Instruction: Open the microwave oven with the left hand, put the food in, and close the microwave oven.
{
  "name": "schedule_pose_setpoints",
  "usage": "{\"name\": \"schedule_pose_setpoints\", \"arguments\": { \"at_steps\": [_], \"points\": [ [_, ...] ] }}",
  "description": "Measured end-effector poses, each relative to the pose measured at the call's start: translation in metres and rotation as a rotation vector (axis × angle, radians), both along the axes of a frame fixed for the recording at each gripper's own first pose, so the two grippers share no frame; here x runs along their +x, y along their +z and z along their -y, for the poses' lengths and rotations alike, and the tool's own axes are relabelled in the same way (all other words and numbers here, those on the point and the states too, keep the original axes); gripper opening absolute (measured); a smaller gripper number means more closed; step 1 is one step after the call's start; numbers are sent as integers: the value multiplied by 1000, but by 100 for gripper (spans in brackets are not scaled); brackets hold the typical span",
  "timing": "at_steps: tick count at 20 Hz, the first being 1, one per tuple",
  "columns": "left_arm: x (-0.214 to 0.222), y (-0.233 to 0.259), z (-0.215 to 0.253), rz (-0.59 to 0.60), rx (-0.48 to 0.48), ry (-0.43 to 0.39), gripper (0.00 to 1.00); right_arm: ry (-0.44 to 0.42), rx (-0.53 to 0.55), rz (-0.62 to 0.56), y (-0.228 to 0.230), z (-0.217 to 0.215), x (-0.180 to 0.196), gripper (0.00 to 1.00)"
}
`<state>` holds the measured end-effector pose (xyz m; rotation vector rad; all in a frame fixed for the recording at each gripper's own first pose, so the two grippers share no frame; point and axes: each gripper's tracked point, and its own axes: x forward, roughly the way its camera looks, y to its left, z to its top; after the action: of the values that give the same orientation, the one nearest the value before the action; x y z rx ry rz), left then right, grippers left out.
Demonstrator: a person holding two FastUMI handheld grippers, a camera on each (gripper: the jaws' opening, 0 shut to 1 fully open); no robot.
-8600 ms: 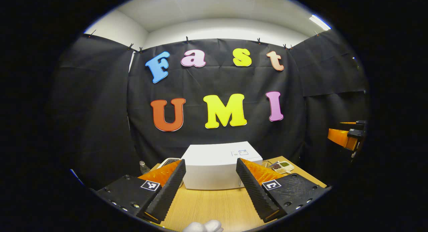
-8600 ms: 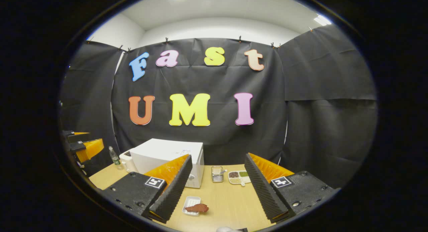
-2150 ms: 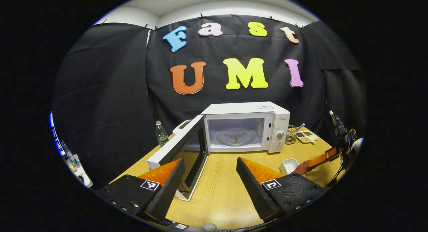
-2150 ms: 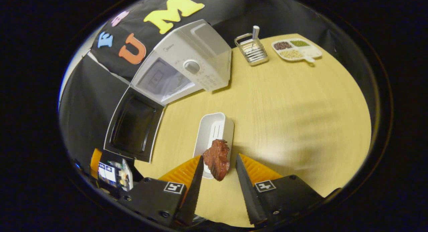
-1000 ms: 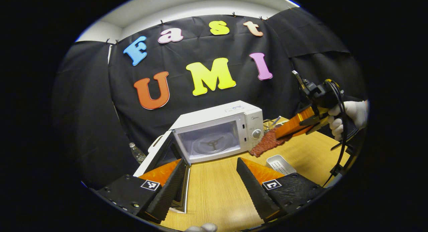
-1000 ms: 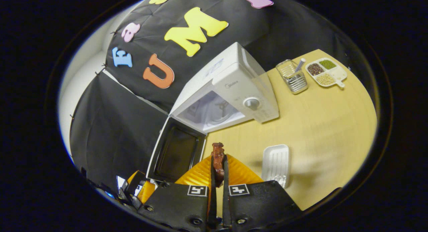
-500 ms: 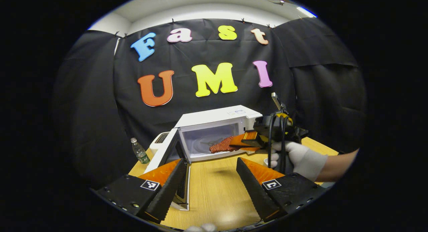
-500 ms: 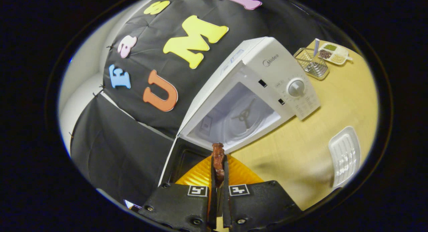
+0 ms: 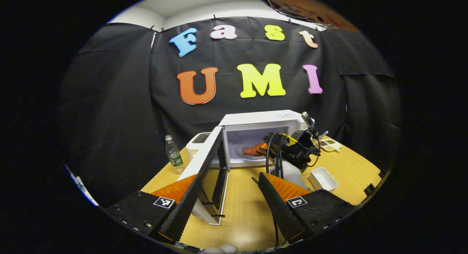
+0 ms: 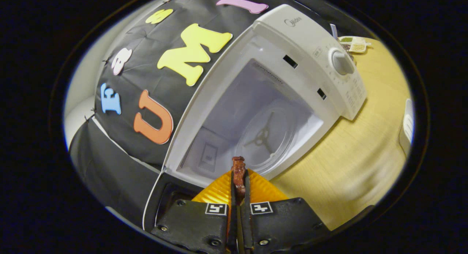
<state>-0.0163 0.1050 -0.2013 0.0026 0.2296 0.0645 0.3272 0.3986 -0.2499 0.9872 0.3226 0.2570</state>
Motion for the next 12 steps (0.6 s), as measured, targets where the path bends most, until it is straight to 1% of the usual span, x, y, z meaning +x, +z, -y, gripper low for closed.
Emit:
{"name": "schedule_pose_setpoints", "arguments": {
  "at_steps": [4, 6, 7, 8, 9, 10, 11, 12],
  "points": [
    [5, 2, -9, 1, 33, 10, 95, -67, 45, -15, -8, -17, 30, 10],
    [9, 7, -11, 11, 38, 9, 95, -116, 43, -2, -11, -14, 47, 10],
    [11, 9, -11, 13, 38, 7, 95, -146, 44, -4, -14, -12, 55, 2],
    [13, 9, -9, 15, 43, 1, 95, -164, 40, -11, -18, -11, 62, 10],
    [15, 10, -8, 17, 52, -1, 95, -182, 28, -17, -22, -13, 68, 2],
    [17, 10, -7, 14, 53, -8, 95, -198, 24, -28, -27, -13, 75, 2],
    [18, 9, -6, 12, 59, -11, 95, -205, 40, -22, -28, -14, 81, 12],
    [19, 6, -8, 0, 69, -7, 95, -208, 48, -15, -29, -14, 88, 13]
  ]
}}
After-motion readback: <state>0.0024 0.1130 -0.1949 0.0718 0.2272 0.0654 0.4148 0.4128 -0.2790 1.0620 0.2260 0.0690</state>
